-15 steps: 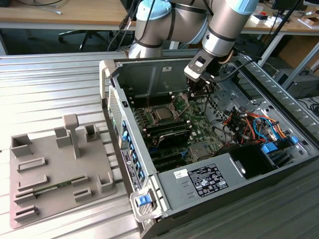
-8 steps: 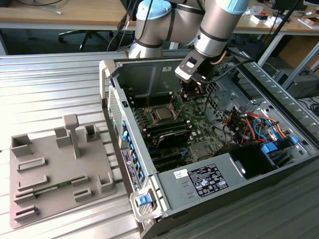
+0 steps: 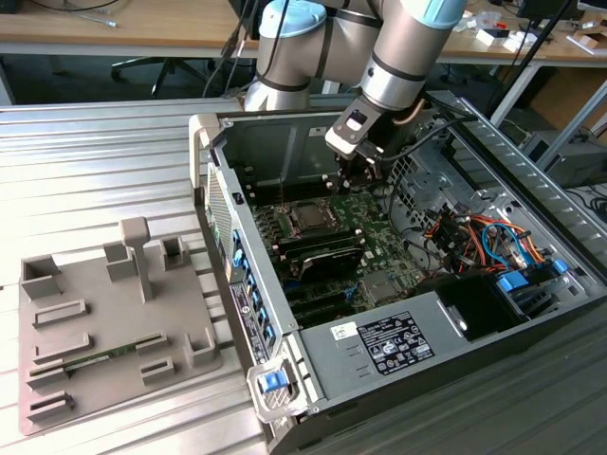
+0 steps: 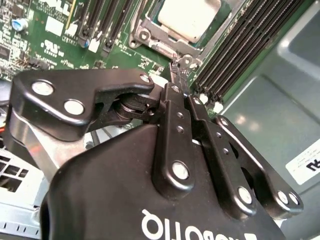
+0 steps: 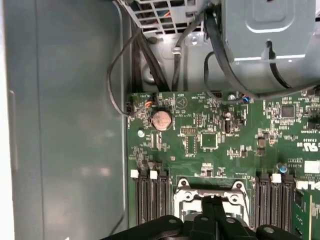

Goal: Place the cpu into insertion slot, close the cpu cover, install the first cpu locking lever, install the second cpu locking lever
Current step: 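Close the cpu cover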

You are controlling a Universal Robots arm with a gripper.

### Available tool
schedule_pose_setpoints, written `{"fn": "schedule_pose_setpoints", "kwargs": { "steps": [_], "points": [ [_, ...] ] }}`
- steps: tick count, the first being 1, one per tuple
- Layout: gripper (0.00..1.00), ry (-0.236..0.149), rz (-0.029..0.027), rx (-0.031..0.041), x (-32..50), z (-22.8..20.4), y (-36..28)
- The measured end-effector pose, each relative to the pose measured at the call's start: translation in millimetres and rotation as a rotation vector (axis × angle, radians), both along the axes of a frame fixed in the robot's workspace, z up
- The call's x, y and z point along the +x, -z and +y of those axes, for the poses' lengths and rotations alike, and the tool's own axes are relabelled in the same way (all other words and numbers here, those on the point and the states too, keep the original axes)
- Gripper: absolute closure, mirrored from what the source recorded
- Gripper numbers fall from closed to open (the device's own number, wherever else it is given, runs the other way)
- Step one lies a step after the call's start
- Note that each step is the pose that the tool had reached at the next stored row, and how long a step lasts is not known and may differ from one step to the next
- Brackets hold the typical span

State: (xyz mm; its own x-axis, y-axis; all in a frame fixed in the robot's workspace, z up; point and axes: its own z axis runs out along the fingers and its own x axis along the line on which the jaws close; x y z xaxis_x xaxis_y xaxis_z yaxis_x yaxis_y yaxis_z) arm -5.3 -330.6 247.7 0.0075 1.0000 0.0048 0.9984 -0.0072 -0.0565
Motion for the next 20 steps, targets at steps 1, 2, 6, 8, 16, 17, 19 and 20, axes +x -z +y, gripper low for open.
{"fn": "schedule_pose_setpoints", "kwargs": {
  "steps": [1, 2, 6, 8, 16, 17, 19, 20],
  "points": [
    [0.89, 0.0, 0.0, 0.0005, -2.7, 0.0, 1.5],
    [0.89, 0.0, 0.0, 0.0005, -4.1, 0.0, 2.5],
    [0.89, 0.0, 0.0, 0.0006, -13.5, -0.1, 10.3],
    [0.89, 0.0, 0.0001, 0.0004, -19.5, -0.1, 14.3],
    [0.89, -0.02, -0.0001, 0.0025, -48.3, -4.6, 28.1],
    [0.89, -0.034, 0.0001, 0.0026, -48.5, -5.1, 29.6],
    [0.89, -0.059, 0.0001, 0.0028, -49.3, -5.6, 32.3],
    [0.89, -0.065, 0.0, 0.0033, -50.2, -5.6, 33.1]
  ]
}}
